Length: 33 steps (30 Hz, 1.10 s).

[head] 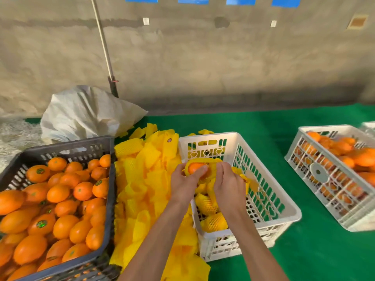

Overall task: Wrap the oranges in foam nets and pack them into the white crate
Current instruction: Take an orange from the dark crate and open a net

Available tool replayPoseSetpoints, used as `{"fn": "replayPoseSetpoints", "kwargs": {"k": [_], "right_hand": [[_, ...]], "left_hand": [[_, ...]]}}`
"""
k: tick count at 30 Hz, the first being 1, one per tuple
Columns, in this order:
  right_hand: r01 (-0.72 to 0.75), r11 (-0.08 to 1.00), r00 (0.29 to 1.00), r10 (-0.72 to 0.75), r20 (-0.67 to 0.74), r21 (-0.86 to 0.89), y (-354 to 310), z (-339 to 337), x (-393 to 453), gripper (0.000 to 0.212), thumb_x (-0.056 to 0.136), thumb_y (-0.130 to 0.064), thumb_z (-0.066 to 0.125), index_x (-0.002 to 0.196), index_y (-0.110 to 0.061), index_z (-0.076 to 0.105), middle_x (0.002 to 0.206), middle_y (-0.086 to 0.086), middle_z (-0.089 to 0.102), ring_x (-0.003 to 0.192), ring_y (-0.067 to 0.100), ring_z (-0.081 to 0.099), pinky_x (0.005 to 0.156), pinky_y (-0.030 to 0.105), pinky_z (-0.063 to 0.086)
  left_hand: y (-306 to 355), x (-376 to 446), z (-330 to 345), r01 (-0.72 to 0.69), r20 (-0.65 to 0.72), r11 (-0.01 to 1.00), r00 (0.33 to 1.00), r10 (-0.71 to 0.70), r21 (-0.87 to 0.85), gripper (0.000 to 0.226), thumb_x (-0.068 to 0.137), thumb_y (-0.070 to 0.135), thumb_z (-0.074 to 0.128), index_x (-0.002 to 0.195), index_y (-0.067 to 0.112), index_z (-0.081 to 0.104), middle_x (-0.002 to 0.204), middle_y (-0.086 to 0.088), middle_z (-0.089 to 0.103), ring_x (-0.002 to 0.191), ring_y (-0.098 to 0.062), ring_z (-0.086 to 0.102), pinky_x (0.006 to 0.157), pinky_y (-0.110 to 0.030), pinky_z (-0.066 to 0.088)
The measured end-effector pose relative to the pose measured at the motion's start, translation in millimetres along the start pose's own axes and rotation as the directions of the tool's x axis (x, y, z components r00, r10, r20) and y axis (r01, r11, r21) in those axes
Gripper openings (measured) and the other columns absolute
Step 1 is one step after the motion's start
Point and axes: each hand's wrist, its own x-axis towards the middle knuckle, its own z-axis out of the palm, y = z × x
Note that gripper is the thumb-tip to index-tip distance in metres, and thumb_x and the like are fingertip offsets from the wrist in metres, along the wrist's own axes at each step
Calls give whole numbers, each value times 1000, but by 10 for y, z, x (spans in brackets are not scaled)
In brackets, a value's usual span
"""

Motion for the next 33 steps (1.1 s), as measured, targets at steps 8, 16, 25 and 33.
{"fn": "replayPoseSetpoints", "kwargs": {"k": [8, 16, 25, 33], "right_hand": [[-121, 992, 987, 125, 100, -40, 391, 60, 122, 22, 104, -28, 52, 114, -14, 67, 82, 3, 73, 66, 23, 68, 48, 30, 37], [-214, 952, 900, 104, 424, 219, 465, 326, -26, 24, 98, -5, 57, 117, -14, 69, 100, 0, 75, 87, 11, 70, 69, 21, 56], [-95, 970, 672, -105, 733, 225, -504, 897, -203, 25, 89, -33, 75, 107, -18, 69, 99, -4, 71, 94, 18, 65, 73, 32, 49], [-4, 995, 499, -82, 863, 97, -1041, 1329, -640, 21, 86, -30, 75, 101, -14, 74, 105, 5, 75, 104, 27, 67, 86, 38, 52]], "left_hand": [[-94, 260, 468, -96, 108, 943, 992, 65, 318, 32, 98, 25, 71, 124, 7, 70, 118, -15, 72, 113, -34, 68, 97, -53, 56], [-253, 338, 349, -162, 151, 894, 983, 107, 418, 17, 100, 8, 63, 100, 5, 80, 97, -2, 75, 99, -23, 70, 92, -39, 58], [30, 181, -979, -144, -99, 837, 969, 228, 528, 15, 99, 19, 64, 100, 12, 77, 96, 2, 76, 83, -8, 67, 69, -17, 49], [89, -26, -2146, -137, -196, 851, 943, 269, 506, 20, 104, 22, 61, 103, 9, 76, 97, -2, 74, 89, -20, 70, 78, -44, 60]]}}
